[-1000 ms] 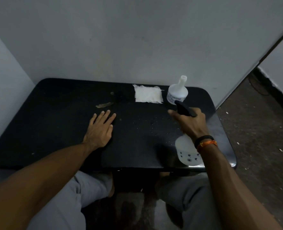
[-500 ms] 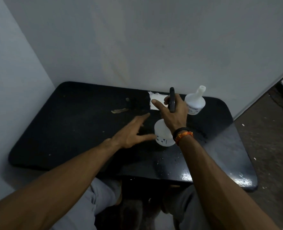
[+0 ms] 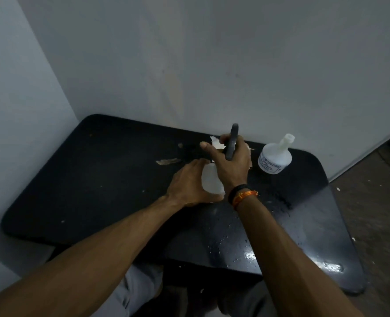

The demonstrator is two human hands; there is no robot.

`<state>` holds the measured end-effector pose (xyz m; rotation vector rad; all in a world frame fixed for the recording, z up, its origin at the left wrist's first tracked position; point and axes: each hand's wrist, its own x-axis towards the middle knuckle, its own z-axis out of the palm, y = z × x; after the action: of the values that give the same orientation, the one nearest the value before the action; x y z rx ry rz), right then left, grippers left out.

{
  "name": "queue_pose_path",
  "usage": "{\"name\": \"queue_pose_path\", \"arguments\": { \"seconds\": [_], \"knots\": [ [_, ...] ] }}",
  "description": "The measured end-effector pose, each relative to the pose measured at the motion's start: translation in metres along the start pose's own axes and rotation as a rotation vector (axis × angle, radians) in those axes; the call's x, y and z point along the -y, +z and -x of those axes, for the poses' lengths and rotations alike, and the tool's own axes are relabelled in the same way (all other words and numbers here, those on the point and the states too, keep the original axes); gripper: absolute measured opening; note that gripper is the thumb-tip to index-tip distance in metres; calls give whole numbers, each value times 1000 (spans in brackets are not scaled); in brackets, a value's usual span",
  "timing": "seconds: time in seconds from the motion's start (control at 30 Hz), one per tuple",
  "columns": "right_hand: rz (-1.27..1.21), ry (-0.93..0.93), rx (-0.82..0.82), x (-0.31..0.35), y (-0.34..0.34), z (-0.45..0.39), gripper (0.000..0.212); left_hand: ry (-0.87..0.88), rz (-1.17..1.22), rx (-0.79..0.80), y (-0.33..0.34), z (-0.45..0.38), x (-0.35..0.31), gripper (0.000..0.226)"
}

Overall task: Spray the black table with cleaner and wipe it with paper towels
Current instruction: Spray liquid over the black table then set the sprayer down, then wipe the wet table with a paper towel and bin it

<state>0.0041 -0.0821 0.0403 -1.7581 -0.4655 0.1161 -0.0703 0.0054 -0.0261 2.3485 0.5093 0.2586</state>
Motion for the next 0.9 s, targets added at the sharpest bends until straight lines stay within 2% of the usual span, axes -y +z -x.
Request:
{"name": "queue_pose_path", "arguments": {
  "seconds": [0.13, 0.23, 0.37, 0.57, 0.8, 0.9],
  "knots": [
    [112, 11, 130, -7, -8, -5, 82, -30, 29, -26, -8, -19, 15, 103],
    [173, 30, 177, -17, -14, -7, 86, -77, 54, -65, -20, -35, 29, 105],
    [381, 84, 226, -35, -21, -8, 76, -98, 88, -133, -34, -58, 44, 98],
    [599, 47, 287, -49, -24, -16, 40, -127, 110, -135, -38, -87, 64, 93],
    [657, 48, 295, -58, -30, -16, 30, -148, 247, -181, -46, -111, 73, 82],
    [657, 41, 296, -58, -28, -18, 29, -156, 249, -178, -48, -115, 73, 84]
  ]
}}
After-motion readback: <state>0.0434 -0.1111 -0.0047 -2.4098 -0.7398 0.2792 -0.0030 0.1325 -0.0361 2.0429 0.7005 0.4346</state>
